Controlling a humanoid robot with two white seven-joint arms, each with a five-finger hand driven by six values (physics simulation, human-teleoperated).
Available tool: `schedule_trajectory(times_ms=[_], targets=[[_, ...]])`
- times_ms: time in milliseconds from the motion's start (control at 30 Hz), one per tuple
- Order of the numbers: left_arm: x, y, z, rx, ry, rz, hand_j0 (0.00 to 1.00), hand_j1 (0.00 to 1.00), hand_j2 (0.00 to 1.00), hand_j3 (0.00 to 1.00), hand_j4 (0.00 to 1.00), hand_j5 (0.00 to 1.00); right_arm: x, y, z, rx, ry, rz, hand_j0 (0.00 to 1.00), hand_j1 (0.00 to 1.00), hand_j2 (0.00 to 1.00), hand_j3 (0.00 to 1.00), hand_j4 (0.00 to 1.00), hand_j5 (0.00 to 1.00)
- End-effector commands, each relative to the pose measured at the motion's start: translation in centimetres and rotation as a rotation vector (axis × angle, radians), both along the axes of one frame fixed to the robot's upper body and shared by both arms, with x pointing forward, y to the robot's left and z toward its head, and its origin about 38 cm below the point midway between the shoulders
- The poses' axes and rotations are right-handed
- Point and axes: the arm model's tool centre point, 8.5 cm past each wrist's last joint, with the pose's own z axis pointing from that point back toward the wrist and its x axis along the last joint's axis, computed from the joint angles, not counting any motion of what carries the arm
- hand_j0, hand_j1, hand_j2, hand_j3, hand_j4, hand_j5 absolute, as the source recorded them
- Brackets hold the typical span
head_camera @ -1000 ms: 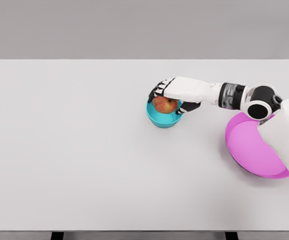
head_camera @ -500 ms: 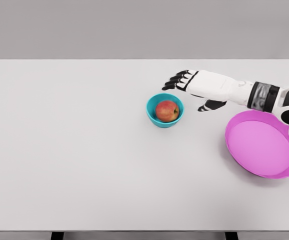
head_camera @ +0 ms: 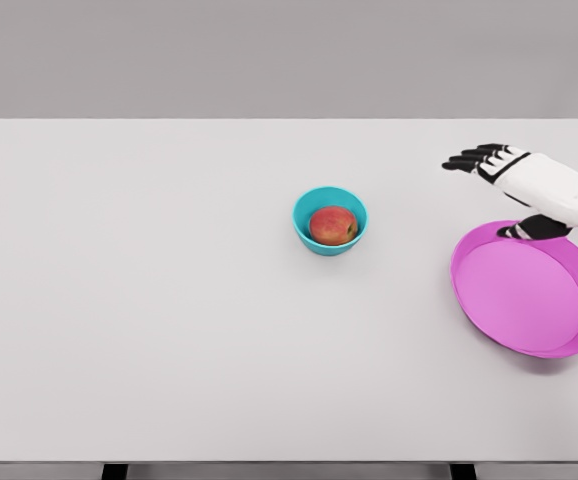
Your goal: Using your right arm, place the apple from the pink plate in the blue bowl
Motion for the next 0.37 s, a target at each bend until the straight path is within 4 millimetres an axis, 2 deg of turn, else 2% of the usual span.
schedule_trajectory(times_ms=[0,333], targets=[[0.14,0.0,0.01,0.0,-0.003,0.0,1.0,1.0,1.0,1.0,1.0,1.0,-0.02,-0.16,0.35,0.011,-0.009,-0.005,1.0,1.0,1.0,1.0,1.0,1.0],[0.04,0.0,0.0,0.0,-0.002,0.001,1.0,1.0,1.0,1.0,1.0,1.0,0.0,-0.04,0.28,0.015,-0.009,-0.004,1.0,1.0,1.0,1.0,1.0,1.0]])
